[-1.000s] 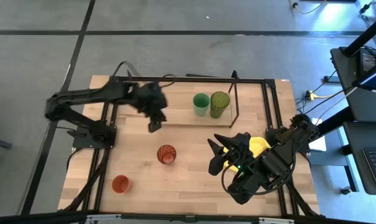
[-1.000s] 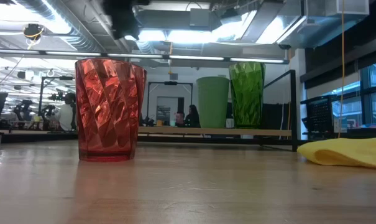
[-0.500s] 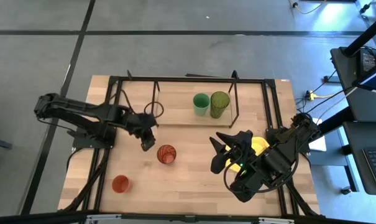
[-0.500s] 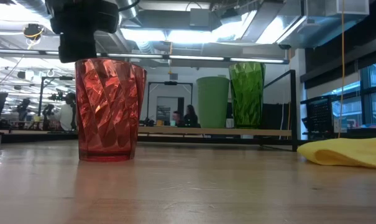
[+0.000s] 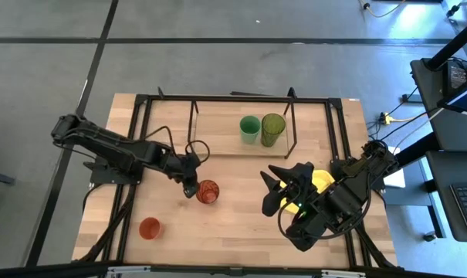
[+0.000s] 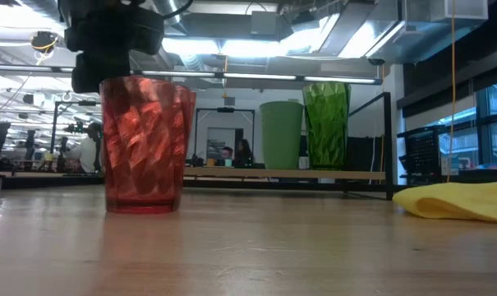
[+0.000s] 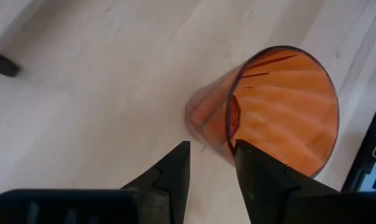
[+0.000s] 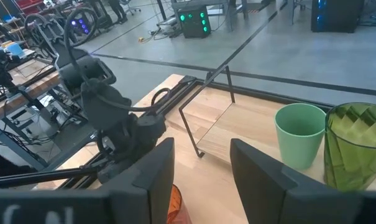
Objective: Stack small to large cups/mugs on shelf
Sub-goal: Put the light orange cup on the shelf
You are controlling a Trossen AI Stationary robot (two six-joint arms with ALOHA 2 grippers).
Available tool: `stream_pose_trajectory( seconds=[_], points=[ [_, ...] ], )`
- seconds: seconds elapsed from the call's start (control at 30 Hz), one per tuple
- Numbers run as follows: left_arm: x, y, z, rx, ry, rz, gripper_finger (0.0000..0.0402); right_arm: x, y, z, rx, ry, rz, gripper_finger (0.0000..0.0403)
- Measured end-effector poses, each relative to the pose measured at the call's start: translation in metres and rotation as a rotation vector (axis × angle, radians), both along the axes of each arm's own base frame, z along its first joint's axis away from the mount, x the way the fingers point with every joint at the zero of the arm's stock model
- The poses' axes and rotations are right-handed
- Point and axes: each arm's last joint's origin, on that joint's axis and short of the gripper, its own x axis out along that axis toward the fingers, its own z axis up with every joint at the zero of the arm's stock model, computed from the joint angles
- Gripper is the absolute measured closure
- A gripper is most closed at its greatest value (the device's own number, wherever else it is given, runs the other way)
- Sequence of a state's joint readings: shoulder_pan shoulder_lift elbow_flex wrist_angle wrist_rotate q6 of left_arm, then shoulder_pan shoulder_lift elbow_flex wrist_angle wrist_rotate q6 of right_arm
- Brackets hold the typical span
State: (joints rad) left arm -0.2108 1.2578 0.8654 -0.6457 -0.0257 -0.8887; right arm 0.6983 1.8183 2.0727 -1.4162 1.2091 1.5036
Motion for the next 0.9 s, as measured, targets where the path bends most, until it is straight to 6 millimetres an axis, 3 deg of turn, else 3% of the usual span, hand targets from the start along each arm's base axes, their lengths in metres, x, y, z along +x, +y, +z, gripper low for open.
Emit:
stream_pose_trajectory(
  seconds=[0.67, 0.9],
  points=[
    [0.01, -0.007, 0.005, -0.048, -0.111, 0.019, 0.0282, 0.0, 0.0, 0.0, -0.003, 0.021, 0.013, 0.0245],
    [0.013, -0.015, -0.004, -0.039, -0.076, -0.003, 0.0282, 0.0, 0.0, 0.0, -0.008, 0.026, 0.015, 0.0245]
  ],
)
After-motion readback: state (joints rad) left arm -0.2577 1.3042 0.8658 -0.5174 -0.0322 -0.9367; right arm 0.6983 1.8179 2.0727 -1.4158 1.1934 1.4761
